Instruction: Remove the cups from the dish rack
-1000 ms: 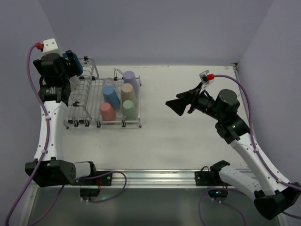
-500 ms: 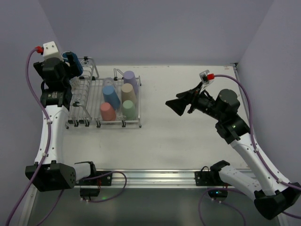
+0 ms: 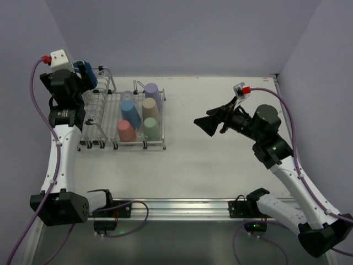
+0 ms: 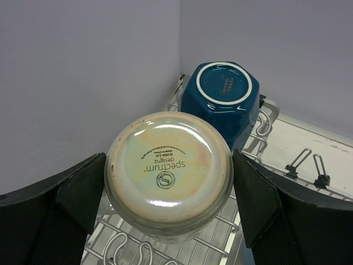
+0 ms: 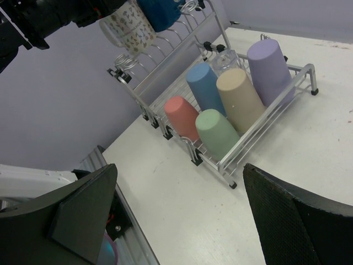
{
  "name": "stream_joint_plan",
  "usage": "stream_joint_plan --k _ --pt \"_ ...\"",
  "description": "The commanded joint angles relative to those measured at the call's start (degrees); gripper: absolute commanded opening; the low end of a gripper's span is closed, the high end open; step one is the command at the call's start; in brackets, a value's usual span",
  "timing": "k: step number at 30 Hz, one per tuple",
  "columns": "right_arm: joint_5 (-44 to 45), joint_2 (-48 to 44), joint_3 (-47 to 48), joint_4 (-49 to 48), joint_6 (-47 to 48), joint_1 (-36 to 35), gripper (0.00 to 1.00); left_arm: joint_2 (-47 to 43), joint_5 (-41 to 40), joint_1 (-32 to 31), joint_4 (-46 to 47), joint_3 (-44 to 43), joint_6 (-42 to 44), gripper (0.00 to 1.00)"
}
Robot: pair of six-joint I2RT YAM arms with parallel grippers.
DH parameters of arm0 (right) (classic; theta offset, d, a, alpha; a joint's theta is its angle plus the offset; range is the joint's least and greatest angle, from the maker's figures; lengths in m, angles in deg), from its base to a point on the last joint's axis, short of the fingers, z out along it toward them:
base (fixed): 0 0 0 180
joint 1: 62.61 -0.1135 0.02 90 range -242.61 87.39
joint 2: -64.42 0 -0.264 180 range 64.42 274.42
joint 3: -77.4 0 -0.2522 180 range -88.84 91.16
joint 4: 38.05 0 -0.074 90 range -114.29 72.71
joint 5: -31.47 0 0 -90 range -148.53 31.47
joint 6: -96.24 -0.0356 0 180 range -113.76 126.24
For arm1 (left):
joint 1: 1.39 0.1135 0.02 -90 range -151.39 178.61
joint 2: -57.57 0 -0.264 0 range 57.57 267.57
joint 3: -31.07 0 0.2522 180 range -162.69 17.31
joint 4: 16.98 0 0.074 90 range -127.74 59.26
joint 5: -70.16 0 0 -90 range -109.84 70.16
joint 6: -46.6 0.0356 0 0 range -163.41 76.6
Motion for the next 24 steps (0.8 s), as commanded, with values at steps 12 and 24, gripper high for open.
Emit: stream_joint_plan --k 12,24 --pt "-2.29 0.79 3.14 -3.84 -2.51 -2.67 0.99 -7.92 0.57 0.33 -6.03 5.37 -1.36 0.28" --pt "-2.38 11.33 9.19 -13.53 -10.42 -12.16 0.99 -7.23 0.23 0.33 -4.97 6.60 -0.84 0.44"
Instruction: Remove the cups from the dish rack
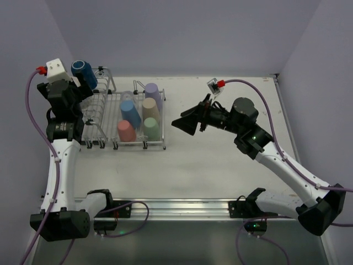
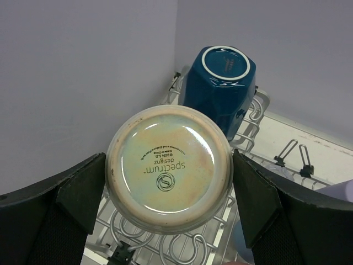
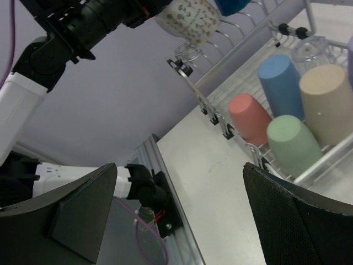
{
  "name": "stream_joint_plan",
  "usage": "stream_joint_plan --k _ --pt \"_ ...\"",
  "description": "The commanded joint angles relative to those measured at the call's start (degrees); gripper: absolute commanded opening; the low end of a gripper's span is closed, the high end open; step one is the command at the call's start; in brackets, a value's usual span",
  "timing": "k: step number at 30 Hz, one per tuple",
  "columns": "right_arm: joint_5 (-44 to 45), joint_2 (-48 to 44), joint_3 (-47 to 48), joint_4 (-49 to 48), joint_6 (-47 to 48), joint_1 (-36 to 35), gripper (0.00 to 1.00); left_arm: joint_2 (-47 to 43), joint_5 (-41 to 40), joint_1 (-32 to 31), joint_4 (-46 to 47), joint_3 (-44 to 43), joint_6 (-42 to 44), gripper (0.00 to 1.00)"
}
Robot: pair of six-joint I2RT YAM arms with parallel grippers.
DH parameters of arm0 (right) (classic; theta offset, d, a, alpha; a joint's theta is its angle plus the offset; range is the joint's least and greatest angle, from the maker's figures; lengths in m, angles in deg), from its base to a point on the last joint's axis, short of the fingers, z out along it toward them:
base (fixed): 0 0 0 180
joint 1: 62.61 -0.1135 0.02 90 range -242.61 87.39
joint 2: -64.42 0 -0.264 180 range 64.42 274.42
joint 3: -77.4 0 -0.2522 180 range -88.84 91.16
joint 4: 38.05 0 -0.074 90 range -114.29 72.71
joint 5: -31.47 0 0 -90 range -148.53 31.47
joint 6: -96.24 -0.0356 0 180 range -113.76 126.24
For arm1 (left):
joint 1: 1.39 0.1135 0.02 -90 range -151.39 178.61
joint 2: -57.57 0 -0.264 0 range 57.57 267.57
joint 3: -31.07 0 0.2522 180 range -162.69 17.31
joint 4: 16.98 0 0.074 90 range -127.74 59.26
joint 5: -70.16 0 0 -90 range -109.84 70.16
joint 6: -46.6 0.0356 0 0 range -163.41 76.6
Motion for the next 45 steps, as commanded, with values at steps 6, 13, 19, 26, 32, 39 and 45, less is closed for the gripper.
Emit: stream_joint_plan --k 6,13,19,26,32,39,45 --pt "1.92 2.38 6.87 -2.68 0.65 -4.51 0.99 4.52 -1.23 0.31 -3.88 -2.89 1.50 0.90" --pt "3.15 2.03 6.78 -1.44 2.32 -4.51 0.99 8.47 -0.79 0.31 -6.16 -6.41 1.76 1.00" --pt "3.06 1.86 7.57 -0.13 3.90 -4.51 0.99 13.05 -1.58 0.31 -10.47 -10.28 1.68 1.00" --pt "2.71 2.73 8.01 0.23 4.61 -4.51 0.99 13.15 -4.66 0.22 -10.39 -8.01 1.67 1.00" --pt "2.80 2.56 8.10 0.05 4.26 -4.51 0.99 11.56 -5.01 0.05 -10.56 -5.81 1.59 1.00" --pt "2.62 1.85 7.93 -0.21 3.73 -4.60 0.99 10.68 -3.52 -0.04 -10.03 -3.35 1.15 0.71" --pt "3.15 1.68 9.15 0.23 4.17 -4.60 0.99 9.11 -3.16 -0.04 -9.95 -4.75 0.53 0.15"
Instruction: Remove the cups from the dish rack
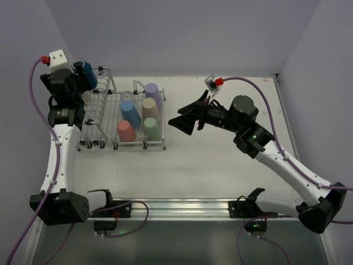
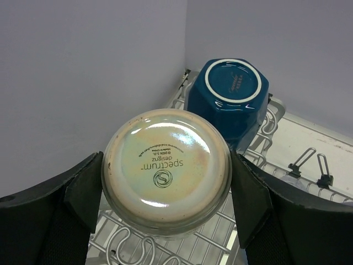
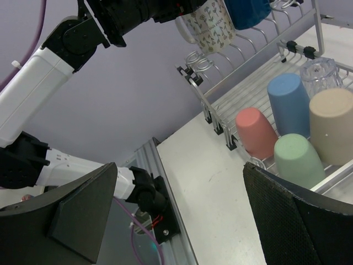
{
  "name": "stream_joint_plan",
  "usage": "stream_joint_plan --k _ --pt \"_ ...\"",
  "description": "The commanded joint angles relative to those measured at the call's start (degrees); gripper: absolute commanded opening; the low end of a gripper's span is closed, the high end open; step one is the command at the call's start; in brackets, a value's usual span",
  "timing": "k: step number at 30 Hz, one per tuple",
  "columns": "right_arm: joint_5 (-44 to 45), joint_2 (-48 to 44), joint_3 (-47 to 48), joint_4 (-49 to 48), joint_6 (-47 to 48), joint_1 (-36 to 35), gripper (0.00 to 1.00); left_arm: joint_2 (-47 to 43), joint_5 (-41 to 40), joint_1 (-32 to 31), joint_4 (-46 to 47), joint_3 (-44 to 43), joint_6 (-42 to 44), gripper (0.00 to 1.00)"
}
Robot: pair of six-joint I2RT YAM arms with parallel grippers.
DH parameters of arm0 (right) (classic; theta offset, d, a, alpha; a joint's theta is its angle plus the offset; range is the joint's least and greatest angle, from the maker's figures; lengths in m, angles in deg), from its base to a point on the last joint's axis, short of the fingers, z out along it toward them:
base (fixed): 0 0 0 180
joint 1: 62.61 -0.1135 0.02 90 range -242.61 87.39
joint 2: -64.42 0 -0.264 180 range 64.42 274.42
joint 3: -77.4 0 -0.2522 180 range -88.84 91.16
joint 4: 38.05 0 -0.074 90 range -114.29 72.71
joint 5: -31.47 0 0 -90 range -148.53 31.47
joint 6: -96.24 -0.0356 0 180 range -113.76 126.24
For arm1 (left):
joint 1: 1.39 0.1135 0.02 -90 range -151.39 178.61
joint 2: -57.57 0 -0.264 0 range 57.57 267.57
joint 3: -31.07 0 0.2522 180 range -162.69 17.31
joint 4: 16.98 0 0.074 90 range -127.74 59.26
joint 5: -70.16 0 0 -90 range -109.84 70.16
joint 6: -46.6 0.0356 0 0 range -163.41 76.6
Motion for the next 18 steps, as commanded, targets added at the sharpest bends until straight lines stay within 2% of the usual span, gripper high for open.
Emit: stream_joint_plan --k 1,5,18 --pt "1.14 -1.21 3.54 -1.13 0.80 -0.18 0.99 -0.36 -0.63 0.09 -9.16 1.57 -0.71 0.11" --pt "-0.09 0.37 5.29 -2.01 -0.16 -0.27 0.99 -2.21 -0.81 0.09 -9.16 0.16 -0.89 0.01" --pt "0.61 2.75 7.41 -2.98 -1.22 -2.47 0.99 -5.47 3.41 0.09 -8.81 -0.37 -2.56 0.00"
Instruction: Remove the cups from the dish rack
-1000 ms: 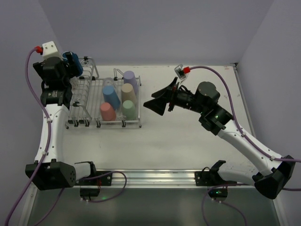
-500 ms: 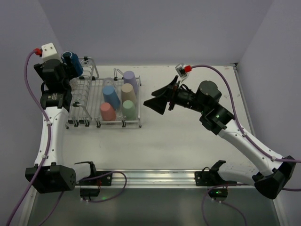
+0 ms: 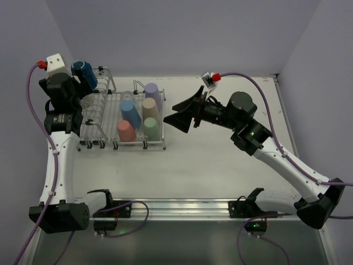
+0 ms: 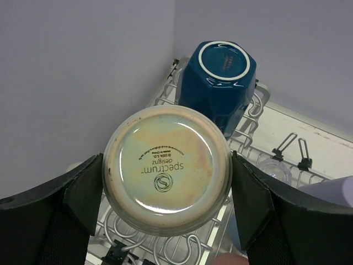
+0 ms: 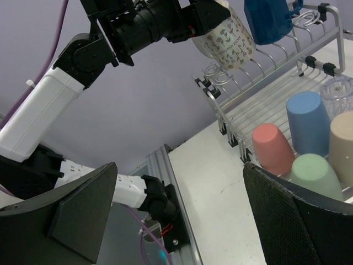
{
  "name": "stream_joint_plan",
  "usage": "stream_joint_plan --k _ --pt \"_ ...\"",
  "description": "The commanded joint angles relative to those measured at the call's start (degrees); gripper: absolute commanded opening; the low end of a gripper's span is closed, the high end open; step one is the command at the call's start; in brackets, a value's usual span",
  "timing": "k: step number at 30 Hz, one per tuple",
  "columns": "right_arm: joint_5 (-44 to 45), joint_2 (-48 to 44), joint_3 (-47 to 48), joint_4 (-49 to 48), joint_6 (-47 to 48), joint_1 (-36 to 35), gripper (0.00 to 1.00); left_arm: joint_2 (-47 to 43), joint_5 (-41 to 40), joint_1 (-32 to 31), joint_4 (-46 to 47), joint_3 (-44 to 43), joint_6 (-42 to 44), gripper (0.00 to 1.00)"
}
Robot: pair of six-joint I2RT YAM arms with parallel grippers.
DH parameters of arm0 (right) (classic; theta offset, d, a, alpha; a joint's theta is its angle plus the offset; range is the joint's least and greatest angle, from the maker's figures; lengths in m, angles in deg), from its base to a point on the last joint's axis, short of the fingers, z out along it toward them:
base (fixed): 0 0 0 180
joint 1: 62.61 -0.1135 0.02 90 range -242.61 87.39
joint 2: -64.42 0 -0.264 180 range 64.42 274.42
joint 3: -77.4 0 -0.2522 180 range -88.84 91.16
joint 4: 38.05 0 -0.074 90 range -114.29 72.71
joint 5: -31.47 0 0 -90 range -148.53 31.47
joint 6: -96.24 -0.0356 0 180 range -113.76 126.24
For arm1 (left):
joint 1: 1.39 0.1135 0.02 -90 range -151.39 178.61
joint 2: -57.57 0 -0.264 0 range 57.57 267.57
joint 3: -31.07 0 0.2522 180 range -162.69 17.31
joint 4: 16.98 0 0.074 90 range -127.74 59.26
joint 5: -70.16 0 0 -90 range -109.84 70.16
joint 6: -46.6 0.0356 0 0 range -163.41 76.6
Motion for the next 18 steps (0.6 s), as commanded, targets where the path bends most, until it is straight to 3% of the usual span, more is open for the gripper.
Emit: stream_joint_plan --k 1,12,18 --pt "0.70 0.23 2.45 -2.21 -0.41 -0.35 0.99 -0.68 0.90 0.09 -3.19 -1.04 0.63 0.00" --pt "1.84 0.50 2.97 -1.07 0.47 -0.35 0.99 3.37 0.11 0.09 -8.02 -8.78 0.19 0.00" --pt "1.32 2.69 2.10 -4.39 -2.77 -0.43 0.99 1.52 0.37 0.09 -8.20 -8.78 -0.25 0.00"
